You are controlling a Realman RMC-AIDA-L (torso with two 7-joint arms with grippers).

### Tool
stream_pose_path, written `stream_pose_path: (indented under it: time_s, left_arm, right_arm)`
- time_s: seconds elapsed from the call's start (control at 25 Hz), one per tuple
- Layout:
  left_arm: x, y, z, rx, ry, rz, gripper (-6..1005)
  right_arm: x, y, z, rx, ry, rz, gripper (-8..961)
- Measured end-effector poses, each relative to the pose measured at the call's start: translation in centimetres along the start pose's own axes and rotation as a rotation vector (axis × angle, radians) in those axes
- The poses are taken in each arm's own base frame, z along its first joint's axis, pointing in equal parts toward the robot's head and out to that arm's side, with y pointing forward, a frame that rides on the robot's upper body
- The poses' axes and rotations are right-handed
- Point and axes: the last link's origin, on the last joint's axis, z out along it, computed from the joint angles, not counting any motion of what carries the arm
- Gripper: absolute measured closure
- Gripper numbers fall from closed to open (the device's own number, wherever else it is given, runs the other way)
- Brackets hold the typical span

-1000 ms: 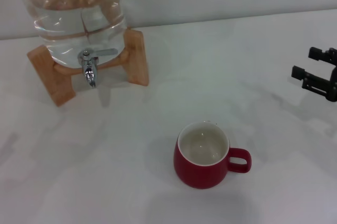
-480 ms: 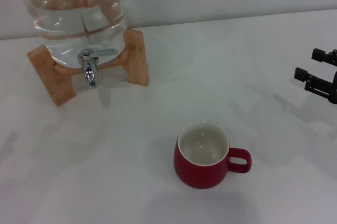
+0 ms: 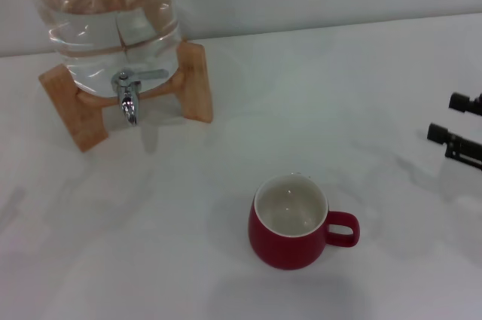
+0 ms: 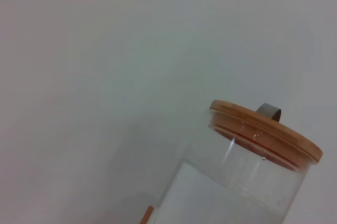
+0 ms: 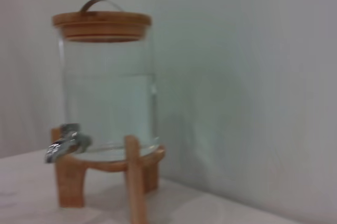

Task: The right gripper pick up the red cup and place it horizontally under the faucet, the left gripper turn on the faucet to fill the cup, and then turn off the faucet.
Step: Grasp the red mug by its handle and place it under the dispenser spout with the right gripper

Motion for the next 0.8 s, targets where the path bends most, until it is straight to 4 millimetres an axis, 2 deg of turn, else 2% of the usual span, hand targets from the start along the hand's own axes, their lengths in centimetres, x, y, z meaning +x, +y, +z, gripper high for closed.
stream_pose_path:
  time_s: [0.44, 0.8]
  left_arm:
    - [0.6, -0.1, 0.6, -0.017, -0.001, 0.009, 123]
    - [0.8, -0.1, 0.9, -0.024, -0.003, 0.004, 123]
  right_arm:
    - [1.5, 3.5, -1.1, -0.175, 0.047, -0.03, 291]
    - [3.2, 6.5, 1.2, -0.306, 0.089, -0.126, 290]
